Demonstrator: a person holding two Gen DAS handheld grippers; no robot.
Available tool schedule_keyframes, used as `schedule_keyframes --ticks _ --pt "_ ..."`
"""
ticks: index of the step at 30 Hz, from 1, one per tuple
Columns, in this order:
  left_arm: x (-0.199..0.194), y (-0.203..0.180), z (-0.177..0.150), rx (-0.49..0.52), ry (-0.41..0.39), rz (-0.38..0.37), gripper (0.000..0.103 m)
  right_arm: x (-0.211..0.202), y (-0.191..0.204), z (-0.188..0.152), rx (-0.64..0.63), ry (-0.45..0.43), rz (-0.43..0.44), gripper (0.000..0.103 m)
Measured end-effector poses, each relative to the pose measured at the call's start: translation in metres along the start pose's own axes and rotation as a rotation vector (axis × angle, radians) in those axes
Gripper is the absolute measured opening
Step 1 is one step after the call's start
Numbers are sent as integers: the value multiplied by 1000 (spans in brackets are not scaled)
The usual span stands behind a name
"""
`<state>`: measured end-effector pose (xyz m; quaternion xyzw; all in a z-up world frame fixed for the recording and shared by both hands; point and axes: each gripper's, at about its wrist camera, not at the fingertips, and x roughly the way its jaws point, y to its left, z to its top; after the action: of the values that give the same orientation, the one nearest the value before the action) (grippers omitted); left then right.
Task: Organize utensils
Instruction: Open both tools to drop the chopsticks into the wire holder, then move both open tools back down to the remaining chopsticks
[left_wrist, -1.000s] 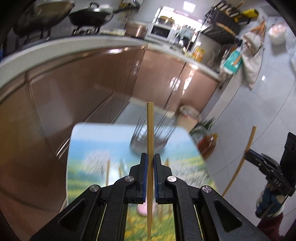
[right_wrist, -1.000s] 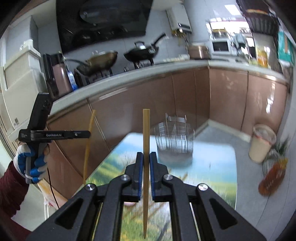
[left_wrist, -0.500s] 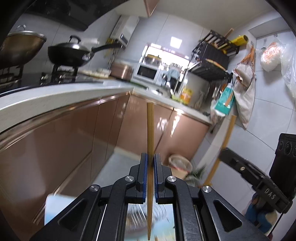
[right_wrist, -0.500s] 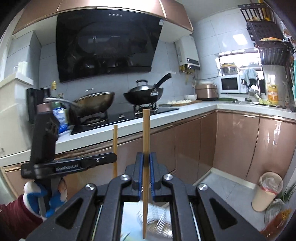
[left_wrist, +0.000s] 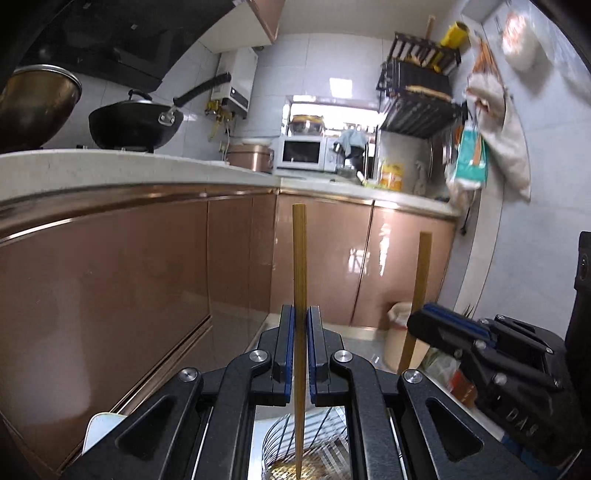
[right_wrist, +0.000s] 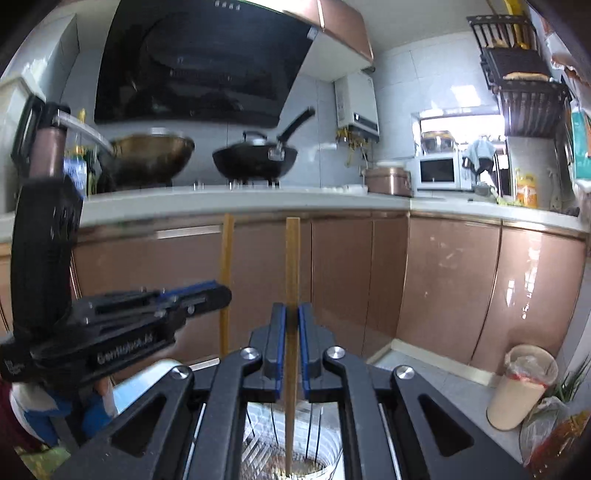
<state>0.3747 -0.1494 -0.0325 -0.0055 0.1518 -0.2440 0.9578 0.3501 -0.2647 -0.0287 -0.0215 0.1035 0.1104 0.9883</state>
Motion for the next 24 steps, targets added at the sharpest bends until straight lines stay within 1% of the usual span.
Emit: schedule_keyframes --ticks 3,7,8,10,12,14,16,18,21,24 --pt "0 4 -11 1 24 10 6 3 -4 -13 14 43 -1 7" --pt "-4 9 -20 -8 41 20 7 -5 -15 -21 64 59 -4 7" --pt "-7 10 -20 -11 48 17 9 -8 -17 -21 69 64 -6 8" --pt "-12 13 -22 -18 57 15 17 -13 -20 -21 81 72 -5 8" --pt "-20 16 -22 -33 56 19 41 -22 -23 -20 99 75 -6 10" --pt "-36 19 -22 -43 47 29 45 -32 -24 -16 110 74 -14 16" --pt "-50 22 -20 -41 50 40 48 -46 -23 -12 114 74 -23 28" --pt "-70 27 -15 -54 58 47 50 -65 -20 -8 110 81 -30 30" --pt "-102 36 -7 -46 80 87 52 -92 -18 0 103 91 -49 30" --pt "-137 47 0 -58 124 111 54 -128 -16 13 114 95 -75 30"
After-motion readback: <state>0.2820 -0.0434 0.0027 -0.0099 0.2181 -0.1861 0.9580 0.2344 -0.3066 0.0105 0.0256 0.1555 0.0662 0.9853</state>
